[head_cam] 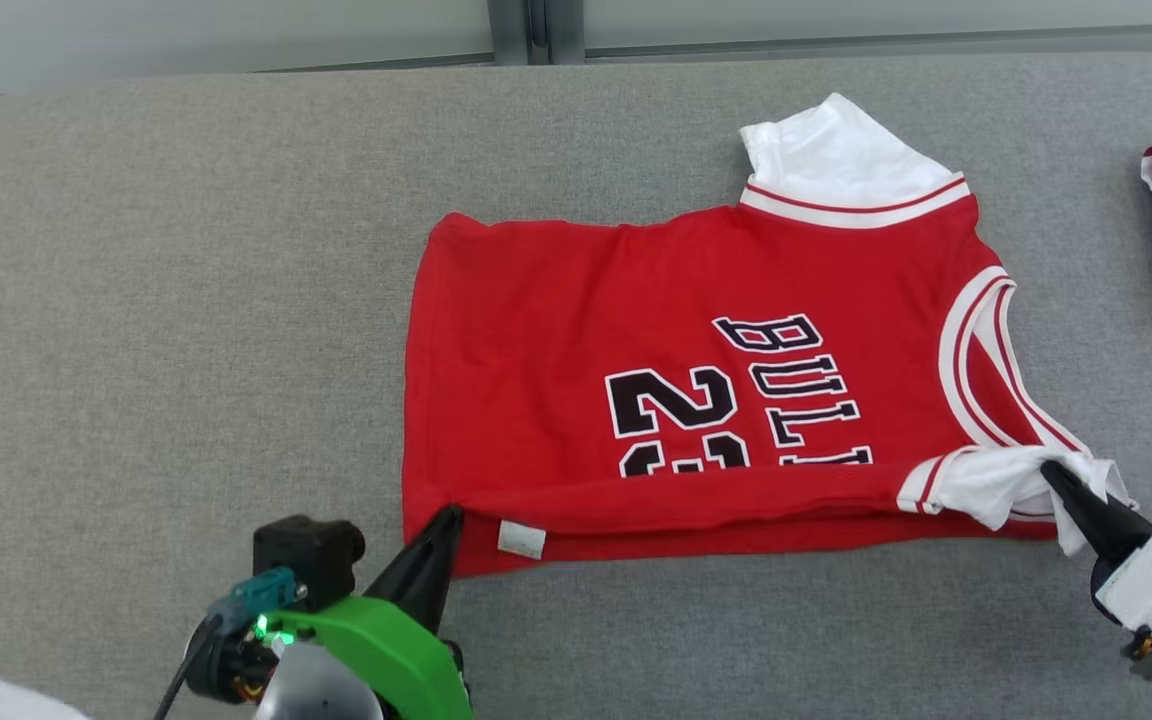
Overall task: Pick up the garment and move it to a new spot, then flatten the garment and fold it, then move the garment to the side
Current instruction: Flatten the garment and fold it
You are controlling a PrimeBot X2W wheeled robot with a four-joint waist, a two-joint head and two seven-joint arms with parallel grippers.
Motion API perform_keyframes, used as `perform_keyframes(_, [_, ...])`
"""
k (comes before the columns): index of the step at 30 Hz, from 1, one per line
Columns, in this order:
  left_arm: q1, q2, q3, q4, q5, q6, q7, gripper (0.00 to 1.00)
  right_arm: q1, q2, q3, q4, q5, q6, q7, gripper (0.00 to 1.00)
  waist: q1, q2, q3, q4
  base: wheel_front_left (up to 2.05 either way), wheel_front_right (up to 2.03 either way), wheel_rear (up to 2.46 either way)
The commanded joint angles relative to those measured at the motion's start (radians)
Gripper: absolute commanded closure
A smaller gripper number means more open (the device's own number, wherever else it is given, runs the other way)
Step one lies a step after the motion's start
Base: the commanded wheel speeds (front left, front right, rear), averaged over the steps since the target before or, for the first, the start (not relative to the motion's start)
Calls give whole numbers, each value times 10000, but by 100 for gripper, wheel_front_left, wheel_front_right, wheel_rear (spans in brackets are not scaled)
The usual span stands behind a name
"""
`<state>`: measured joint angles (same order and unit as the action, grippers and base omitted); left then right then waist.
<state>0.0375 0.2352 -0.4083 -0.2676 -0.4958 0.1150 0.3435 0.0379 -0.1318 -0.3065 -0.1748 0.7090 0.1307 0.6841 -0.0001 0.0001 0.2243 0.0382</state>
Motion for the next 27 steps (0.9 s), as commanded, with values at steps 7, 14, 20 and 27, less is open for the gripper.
perform_keyframes(7, [-1975, -384, -28, 1834, 172, -69, 254, 0, -1613, -353, 30, 502, -712, 0, 515, 0, 1, -1, 599, 76, 0, 0, 0])
perform_keyframes(14, [-2224, -594, 284, 2752, 248, 197, -464, 0, -2055, -379, -626, 398, -602, 0, -135, 0, 1, -1, 681, 49, 0, 0, 0])
perform_keyframes(20, [-1084, -678, 482, 2097, -77, 280, -1240, 0, -725, -1375, -273, -985, -830, 0, -348, 0, 1, -1, 861, -68, 0, 0, 0])
perform_keyframes(27, [-1004, -901, 207, 2135, -186, 104, -1472, 0, 589, -2801, 885, -753, -1915, 0, -1055, 0, 1, -1, 1623, -66, 0, 0, 0])
